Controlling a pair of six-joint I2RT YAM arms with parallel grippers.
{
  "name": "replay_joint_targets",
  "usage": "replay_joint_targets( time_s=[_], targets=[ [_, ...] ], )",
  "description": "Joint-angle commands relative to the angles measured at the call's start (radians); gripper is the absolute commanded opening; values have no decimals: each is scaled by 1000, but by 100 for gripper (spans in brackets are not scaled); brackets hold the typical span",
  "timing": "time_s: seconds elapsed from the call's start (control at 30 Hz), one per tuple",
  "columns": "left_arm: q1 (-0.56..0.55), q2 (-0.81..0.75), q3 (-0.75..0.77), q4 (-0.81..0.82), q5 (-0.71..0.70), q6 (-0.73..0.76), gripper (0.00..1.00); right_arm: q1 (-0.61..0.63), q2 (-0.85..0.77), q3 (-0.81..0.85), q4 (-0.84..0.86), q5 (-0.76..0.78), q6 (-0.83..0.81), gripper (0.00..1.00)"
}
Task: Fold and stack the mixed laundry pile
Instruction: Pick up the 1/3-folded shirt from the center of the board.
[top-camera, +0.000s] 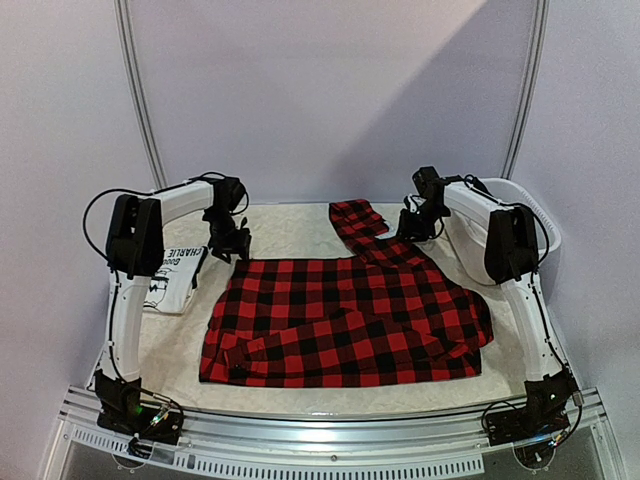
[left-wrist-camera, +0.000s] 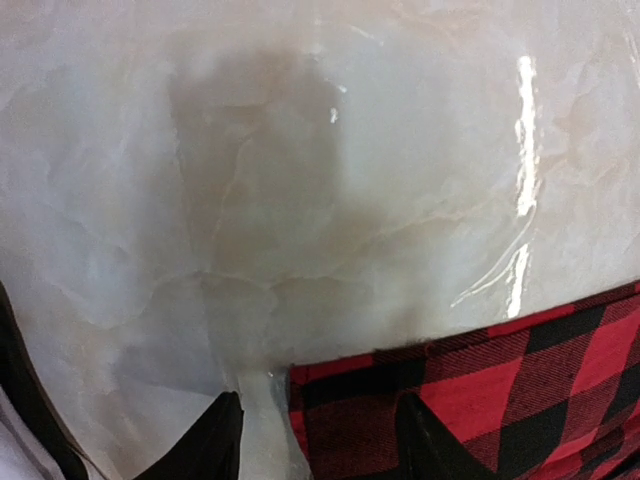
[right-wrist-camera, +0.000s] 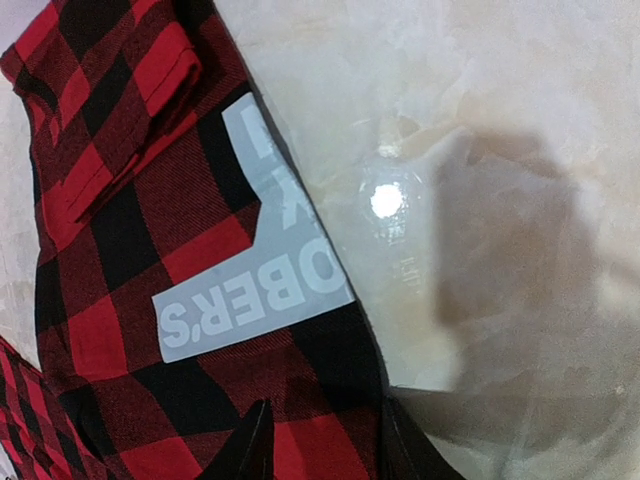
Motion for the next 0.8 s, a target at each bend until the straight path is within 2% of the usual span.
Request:
replay_joint_targets(
  time_s=[0.0, 0.17, 0.3, 0.47, 0.53, 0.77],
  targets=[
    [8, 36, 13, 41, 30, 2, 50, -9, 41, 11, 19, -25, 22, 35],
    [6, 59, 12, 64, 70, -4, 41, -9, 49, 10, 37, -31, 27, 30],
    [7, 58, -1, 70, 82, 0, 30, -9, 54, 10, 63, -39, 40, 20],
    [6, 48, -22, 87, 108, 9, 10, -10, 42, 11, 88, -38, 42, 2],
    [6, 40, -24, 93, 120, 12, 0, -9, 31, 12, 90, -30, 40, 0],
    [7, -21, -48, 107, 127, 24, 0, -10, -38, -15, 75, -22, -4, 0]
  ],
)
